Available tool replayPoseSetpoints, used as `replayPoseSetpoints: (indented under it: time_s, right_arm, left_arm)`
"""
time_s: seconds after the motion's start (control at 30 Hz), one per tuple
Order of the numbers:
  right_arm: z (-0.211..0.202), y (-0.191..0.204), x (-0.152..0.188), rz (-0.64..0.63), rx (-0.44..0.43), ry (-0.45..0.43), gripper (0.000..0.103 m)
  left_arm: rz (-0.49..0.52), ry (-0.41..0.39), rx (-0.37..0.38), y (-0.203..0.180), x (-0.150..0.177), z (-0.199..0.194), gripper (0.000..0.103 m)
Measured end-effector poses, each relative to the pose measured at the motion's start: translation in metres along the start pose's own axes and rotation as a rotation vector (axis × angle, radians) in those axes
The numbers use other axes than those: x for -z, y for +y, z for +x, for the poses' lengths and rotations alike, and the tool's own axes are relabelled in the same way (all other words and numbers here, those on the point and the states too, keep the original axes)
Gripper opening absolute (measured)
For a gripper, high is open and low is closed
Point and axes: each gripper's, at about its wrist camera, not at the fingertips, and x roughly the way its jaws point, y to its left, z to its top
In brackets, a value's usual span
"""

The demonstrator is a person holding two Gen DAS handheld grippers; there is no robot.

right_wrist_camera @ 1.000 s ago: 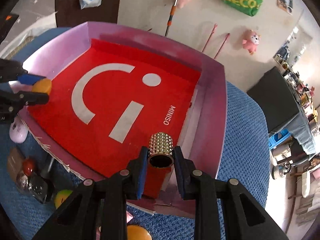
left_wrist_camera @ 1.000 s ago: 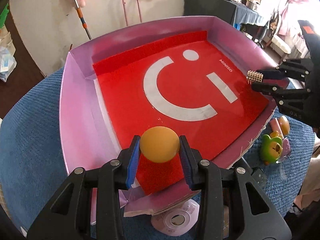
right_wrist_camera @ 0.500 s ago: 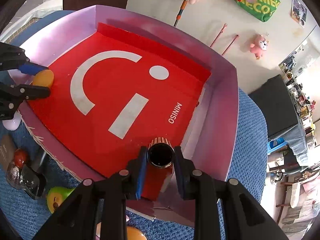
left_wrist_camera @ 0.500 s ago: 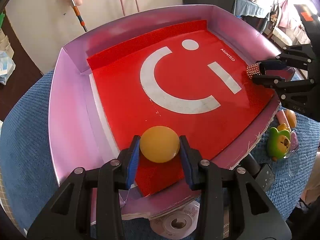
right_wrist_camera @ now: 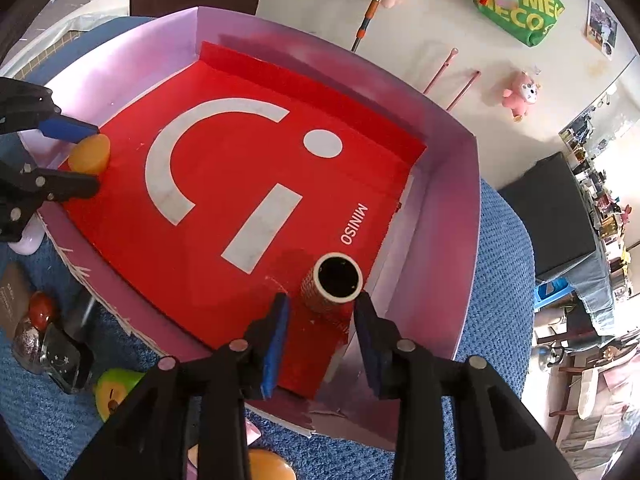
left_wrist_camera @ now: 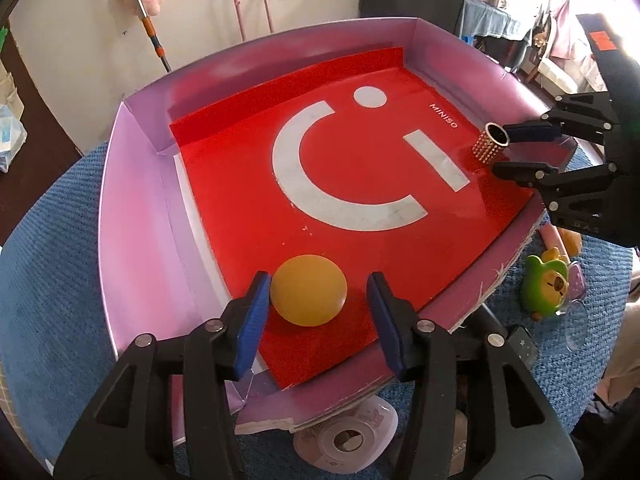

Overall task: Organize rigid objects
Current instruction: 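Carry both held items into the pink box and open both tools, then lift both tools out of the box back toward the remaining objects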

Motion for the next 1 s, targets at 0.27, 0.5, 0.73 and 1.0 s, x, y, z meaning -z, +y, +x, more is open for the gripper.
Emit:
replayPoseSetpoints:
  time_s: [0.27,0.5,0.73,1.0]
  right_arm:
    - [-0.002,-0.001,0.0,0.007,-0.002,-0.002,0.045]
    - [-0.007,-0.003,0.001,0.017,-0.004,-0.005,0.046]
    - [-0.027,-0.007,0.005,0.045,-0.003,-0.047,0.057]
    - [-0.073,-0.006,0.015,0.079,-0.001,-0.149,0.07]
  left_arm:
    - [-0.014,-0.027,0.014,0.001,0.001,-0.011,0.054]
    - [-0.034,-0.086,0.008,0.0,0.001,-0.03,0.072]
    - [-0.082,-0.138,0.015,0.003,0.003,-0.05,0.072]
    - [-0.054,-0.243,0.001,-0.013,0.02,-0.092,0.077]
